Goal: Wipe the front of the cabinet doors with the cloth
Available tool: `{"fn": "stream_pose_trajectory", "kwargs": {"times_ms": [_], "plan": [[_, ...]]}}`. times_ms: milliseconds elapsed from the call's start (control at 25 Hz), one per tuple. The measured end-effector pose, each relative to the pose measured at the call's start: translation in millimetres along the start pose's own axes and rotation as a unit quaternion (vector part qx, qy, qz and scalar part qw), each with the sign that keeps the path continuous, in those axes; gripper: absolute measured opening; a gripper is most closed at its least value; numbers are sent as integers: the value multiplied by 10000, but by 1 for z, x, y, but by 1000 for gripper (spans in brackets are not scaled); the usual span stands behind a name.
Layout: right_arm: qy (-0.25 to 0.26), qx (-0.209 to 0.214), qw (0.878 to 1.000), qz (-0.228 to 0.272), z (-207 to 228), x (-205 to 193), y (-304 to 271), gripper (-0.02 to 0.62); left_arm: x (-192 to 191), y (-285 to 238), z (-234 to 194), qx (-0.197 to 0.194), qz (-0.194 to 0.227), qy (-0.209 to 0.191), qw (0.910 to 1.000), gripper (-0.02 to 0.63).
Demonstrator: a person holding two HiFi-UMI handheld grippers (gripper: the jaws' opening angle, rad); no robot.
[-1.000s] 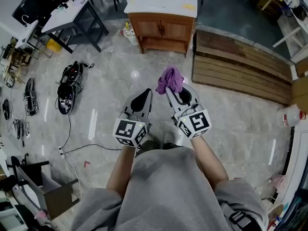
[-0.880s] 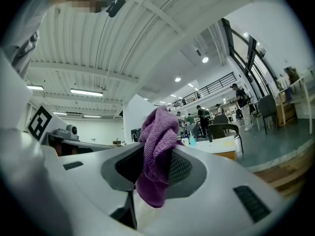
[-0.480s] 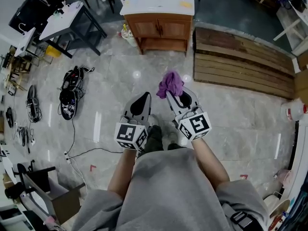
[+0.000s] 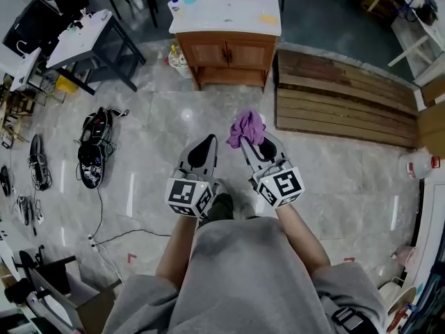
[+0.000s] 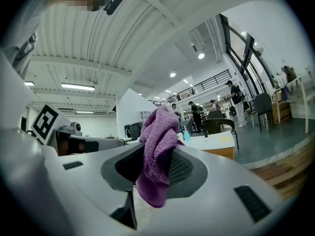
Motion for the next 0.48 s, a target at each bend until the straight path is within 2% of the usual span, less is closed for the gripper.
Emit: {"fn": "stream_pose_trajectory", "kwargs": {"times_ms": [480], "plan": [[71, -255, 9994, -242, -9, 8, -86, 107, 8, -34, -93, -237, -55, 326, 9992, 9]]}}
Point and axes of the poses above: the fingertips, and each gripper's own axes: y backward along the fingers, z to its right, x out of its top, the point moved 10 cm from there along y, backward along the fingers, and after that the axes turned 5 degrees about -z, right-handed, at the moved point
